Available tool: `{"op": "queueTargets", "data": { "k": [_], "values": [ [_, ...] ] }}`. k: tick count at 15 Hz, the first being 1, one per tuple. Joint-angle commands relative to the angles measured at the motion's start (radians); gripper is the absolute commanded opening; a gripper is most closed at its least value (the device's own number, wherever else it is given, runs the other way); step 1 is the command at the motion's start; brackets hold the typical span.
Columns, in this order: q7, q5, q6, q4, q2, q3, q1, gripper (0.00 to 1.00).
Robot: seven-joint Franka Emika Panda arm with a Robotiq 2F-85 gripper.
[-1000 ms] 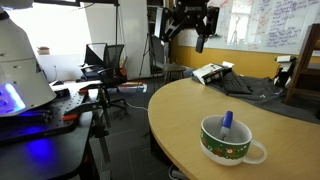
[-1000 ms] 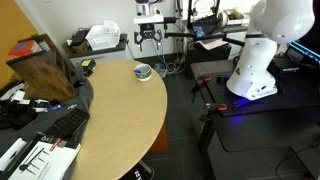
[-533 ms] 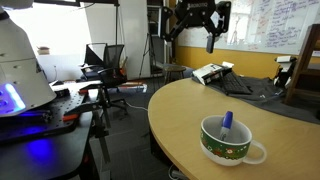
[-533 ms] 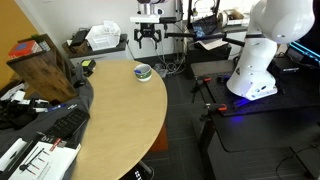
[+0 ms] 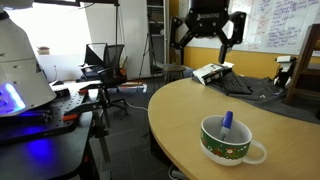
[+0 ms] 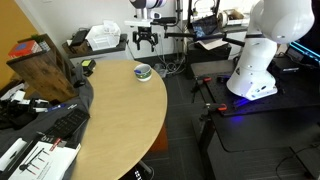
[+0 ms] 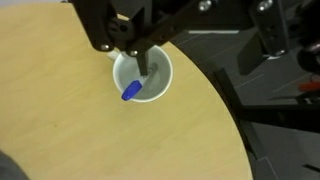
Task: Pick up the pen from the mug cup and put it on the table
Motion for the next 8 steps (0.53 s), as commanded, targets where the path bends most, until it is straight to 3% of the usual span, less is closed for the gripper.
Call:
{"op": "queueTargets", "data": {
  "k": [1,8],
  "values": [
    [0.138,0.086,-0.012,0.140,0.178,0.006,-0.010,1.00],
    [0.342,0.249,-0.018,0.343,0.441,0.024,-0.093,1.00]
  ]
}}
